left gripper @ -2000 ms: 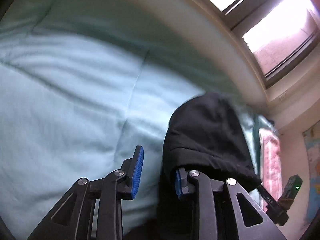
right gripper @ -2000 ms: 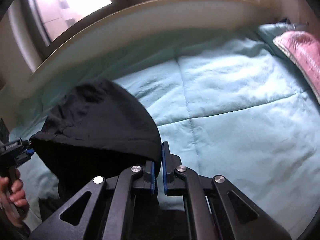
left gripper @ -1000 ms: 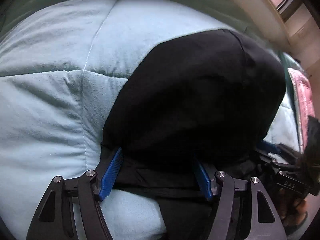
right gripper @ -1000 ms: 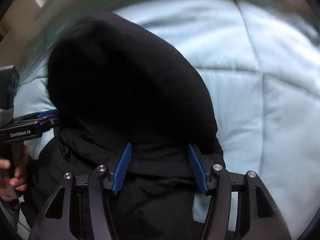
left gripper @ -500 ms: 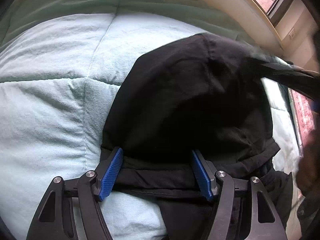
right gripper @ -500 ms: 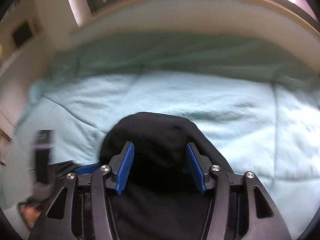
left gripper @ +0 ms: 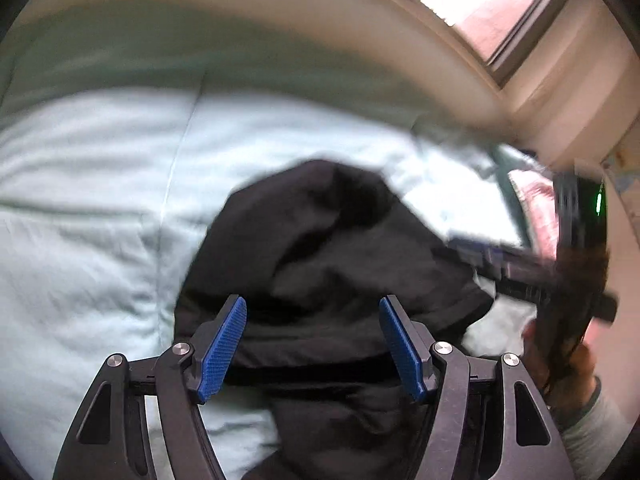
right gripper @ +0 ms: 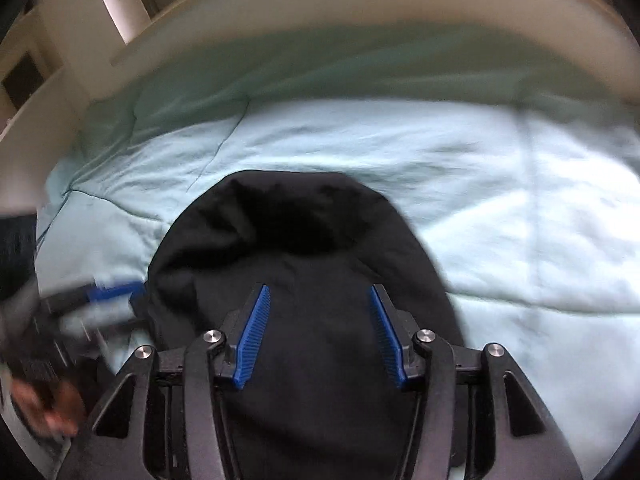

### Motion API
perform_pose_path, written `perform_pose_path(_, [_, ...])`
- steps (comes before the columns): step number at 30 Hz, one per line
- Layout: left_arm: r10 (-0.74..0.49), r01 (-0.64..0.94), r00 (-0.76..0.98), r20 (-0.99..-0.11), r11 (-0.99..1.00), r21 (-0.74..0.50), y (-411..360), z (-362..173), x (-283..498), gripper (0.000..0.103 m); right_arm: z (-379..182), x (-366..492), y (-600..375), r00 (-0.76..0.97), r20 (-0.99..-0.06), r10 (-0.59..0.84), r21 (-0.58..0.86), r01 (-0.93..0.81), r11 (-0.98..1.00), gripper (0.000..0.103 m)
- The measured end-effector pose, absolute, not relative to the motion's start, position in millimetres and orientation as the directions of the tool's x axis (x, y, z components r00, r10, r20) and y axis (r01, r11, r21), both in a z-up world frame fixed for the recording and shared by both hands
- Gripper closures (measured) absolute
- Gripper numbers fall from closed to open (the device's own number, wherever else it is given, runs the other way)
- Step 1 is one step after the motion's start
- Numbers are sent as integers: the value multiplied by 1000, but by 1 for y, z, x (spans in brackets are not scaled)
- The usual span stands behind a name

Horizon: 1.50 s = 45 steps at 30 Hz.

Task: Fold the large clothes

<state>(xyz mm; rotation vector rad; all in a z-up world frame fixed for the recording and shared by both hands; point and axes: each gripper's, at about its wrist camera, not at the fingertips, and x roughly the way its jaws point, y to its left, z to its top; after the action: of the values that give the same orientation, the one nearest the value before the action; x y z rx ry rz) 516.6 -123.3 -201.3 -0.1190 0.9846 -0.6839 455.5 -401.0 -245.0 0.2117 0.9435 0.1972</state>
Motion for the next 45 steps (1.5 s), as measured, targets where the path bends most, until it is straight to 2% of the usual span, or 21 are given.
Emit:
perform_pose_path(3, [-575,473,356,-737,791,-388,-123,-202,521,33,-247,426,-412,542,-808,230,244,-47,969,48])
perform_pose_path(7, [-458,378,264,-849,859,-345,-130,-263,538,33,-297,429,-417,403,-891,211,217,-32,976,48])
perform_pose_path(10, [-443,404,298,-846,861,-308,-131,-273,532,33,-323,428,-423,379,-887,264,283,-5,959,48])
perform_pose_path(12, [-424,424,302,-854,862,-278,-134,-266,532,32,-322,428,-426,382,-887,258,279,-1,960,48])
perform_pose_path(15, [-481,470,314,-819,828,-306,-123,-240,526,32,-307,429,-425,401,-877,266,280,-25,960,48])
perform_pose_path(18, [-528,505,362,-768,804,-315,-107,-207,529,32,-274,425,-438,477,-824,307,323,-50,945,47])
perform_pose_path(19, [-530,509,373,-762,803,-310,-104,-199,533,32,-263,427,-442,504,-803,318,334,-60,941,44])
perform_pose_path(20, [-533,513,368,-762,800,-312,-102,-193,543,29,-256,426,-447,517,-792,325,341,-69,938,34])
perform_pose_path(21, [-534,512,355,-768,798,-318,-100,-192,551,28,-250,431,-449,526,-783,332,343,-81,936,28])
perform_pose_path(24, [-517,497,294,-804,801,-334,-103,-204,582,28,-244,457,-449,527,-781,334,327,-110,939,28])
perform_pose_path(29, [-601,450,98,-793,738,-503,-114,-254,616,28,-267,518,-437,465,-786,406,396,-126,910,28])
perform_pose_path(34, [-572,446,49,-819,746,-494,-130,-285,624,28,-310,544,-435,385,-804,453,457,-89,885,28])
perform_pose_path(35, [-574,434,45,-817,748,-502,-130,-287,625,28,-315,546,-436,367,-799,476,479,-91,873,30])
perform_pose_path(36, [-584,428,51,-810,746,-511,-130,-286,625,32,-314,543,-434,380,-793,476,473,-109,874,47])
perform_pose_path(37, [-607,435,49,-793,728,-530,-129,-283,623,60,-310,540,-431,388,-784,484,472,-133,872,59])
perform_pose_path(38, [-636,455,48,-770,700,-550,-127,-275,615,67,-304,534,-428,390,-771,504,481,-161,861,77])
perform_pose_path(39, [-637,475,70,-768,698,-536,-125,-267,610,69,-293,526,-424,400,-762,509,475,-190,859,83])
perform_pose_path(41, [-656,524,101,-748,674,-521,-121,-245,587,76,-269,505,-414,434,-764,478,407,-250,878,85])
perform_pose_path(45, [-689,596,159,-707,638,-488,-106,-194,532,77,-213,446,-402,504,-738,450,322,-324,890,86])
